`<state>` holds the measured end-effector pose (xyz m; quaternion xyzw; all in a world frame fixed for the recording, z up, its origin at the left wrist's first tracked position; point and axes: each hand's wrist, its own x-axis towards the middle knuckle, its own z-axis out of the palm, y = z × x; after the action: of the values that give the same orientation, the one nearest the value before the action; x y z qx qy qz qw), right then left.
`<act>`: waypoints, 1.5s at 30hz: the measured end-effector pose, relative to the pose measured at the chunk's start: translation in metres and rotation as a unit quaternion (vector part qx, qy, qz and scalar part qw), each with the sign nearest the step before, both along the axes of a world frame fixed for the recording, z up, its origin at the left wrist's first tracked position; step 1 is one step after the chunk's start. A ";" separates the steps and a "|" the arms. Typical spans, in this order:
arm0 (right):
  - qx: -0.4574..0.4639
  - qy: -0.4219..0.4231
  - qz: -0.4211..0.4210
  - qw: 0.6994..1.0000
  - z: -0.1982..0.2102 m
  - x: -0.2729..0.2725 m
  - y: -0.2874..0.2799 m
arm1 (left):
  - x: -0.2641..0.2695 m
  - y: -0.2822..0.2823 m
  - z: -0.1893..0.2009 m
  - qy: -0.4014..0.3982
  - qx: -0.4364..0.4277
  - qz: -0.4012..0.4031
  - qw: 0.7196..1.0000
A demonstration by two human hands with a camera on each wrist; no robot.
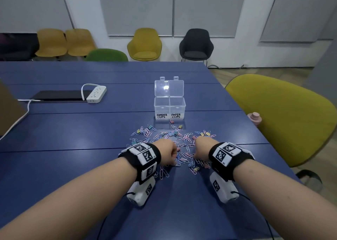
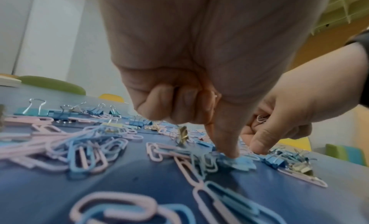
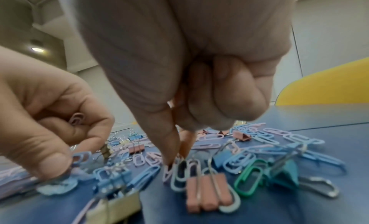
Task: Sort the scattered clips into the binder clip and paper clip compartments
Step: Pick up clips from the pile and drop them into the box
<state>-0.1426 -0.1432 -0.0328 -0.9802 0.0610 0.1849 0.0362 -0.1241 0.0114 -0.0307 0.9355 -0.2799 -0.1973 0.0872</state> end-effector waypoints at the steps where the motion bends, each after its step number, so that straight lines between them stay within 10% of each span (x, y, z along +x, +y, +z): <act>1: 0.003 0.002 0.001 1.000 0.000 0.001 0.001 | 0.001 0.001 0.000 0.002 -0.011 0.009 1.000; 7: 0.103 0.006 -0.017 0.994 0.012 0.002 -0.009 | 0.013 0.013 0.011 0.079 -0.133 0.119 0.981; 9: 0.215 0.013 -0.059 0.975 0.017 0.003 -0.014 | 0.019 0.016 0.012 0.200 -0.267 0.237 0.913; 13: 0.596 0.012 -0.277 0.754 0.013 0.009 -0.026 | 0.030 0.026 0.012 0.400 -0.483 0.366 0.687; 18: 0.740 0.039 -0.345 0.576 0.011 0.018 -0.039 | 0.047 0.035 0.014 0.471 -0.584 0.384 0.538; 21: 0.758 0.040 -0.356 0.544 0.010 0.024 -0.043 | 0.058 0.034 0.016 0.468 -0.552 0.388 0.571; 25: 0.754 0.035 -0.340 0.561 0.009 0.039 -0.049 | 0.079 0.019 0.028 0.343 -0.298 0.351 0.818; 28: 0.739 0.048 -0.316 0.593 0.010 0.057 -0.056 | 0.103 0.006 0.053 0.270 -0.184 0.293 0.898; 31: 0.705 0.031 -0.291 0.647 0.018 0.077 -0.060 | 0.132 -0.010 0.077 0.277 -0.252 0.276 0.885; 38: 0.600 -0.084 -0.230 0.762 0.043 0.130 -0.044 | 0.174 -0.058 0.076 0.241 -0.538 0.336 0.734; 45: 0.522 -0.236 -0.159 0.804 0.056 0.184 -0.013 | 0.179 -0.051 0.059 0.222 -0.551 0.341 0.728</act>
<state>0.0416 -0.1563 0.0234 -0.8029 0.1000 -0.0563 0.5850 0.0550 -0.0399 0.0279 0.6851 0.0261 -0.1678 0.7084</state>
